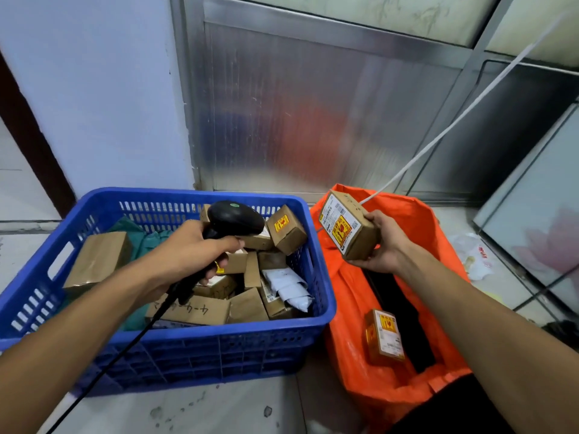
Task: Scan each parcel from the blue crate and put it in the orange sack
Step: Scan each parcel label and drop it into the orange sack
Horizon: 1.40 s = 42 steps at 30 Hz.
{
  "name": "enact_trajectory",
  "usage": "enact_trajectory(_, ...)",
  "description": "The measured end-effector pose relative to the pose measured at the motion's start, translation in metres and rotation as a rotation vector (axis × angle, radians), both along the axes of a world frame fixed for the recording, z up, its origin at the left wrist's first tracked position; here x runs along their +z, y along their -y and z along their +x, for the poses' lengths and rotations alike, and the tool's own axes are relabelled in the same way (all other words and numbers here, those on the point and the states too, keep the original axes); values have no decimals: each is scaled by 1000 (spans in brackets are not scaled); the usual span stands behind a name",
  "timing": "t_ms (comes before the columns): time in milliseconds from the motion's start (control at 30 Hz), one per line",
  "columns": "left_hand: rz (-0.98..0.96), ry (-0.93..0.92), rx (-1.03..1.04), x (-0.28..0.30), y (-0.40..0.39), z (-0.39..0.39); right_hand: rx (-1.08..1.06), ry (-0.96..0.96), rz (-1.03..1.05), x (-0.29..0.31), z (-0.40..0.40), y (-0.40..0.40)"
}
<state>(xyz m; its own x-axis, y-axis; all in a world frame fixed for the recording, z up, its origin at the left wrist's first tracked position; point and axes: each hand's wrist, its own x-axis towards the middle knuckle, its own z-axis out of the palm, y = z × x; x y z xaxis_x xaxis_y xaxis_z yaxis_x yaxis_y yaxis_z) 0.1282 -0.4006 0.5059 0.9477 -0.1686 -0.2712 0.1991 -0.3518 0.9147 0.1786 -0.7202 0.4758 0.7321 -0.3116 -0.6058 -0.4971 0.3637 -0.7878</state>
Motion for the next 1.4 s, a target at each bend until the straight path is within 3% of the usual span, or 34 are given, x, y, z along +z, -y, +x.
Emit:
enact_trajectory(300, 69, -18, -68, -10, 16, -2, 8, -63, -118, -1, -16, 15)
enact_trajectory(467, 67, -30, -97, -16, 23, 0, -83, -159, -354, -29, -10, 27)
enact_trajectory(800, 56, -36, -100, -12, 27, -2, 3, -394, -686, -156, 20, 84)
enact_trajectory(967, 47, -47, -99, -13, 30, -2, 9, -456, -697, -261, 36, 112)
enact_trajectory(1167, 26, -29, -121, -16, 27, -1, -81, -524, -566, -219, -51, 26)
enact_trajectory(1300, 22, -25, -143, -20, 24, 2, -80, -550, -462, -267, -54, 40)
enact_trajectory(1400, 22, -45, -136, -24, 24, 5, -122, -547, -453, -264, -55, 30)
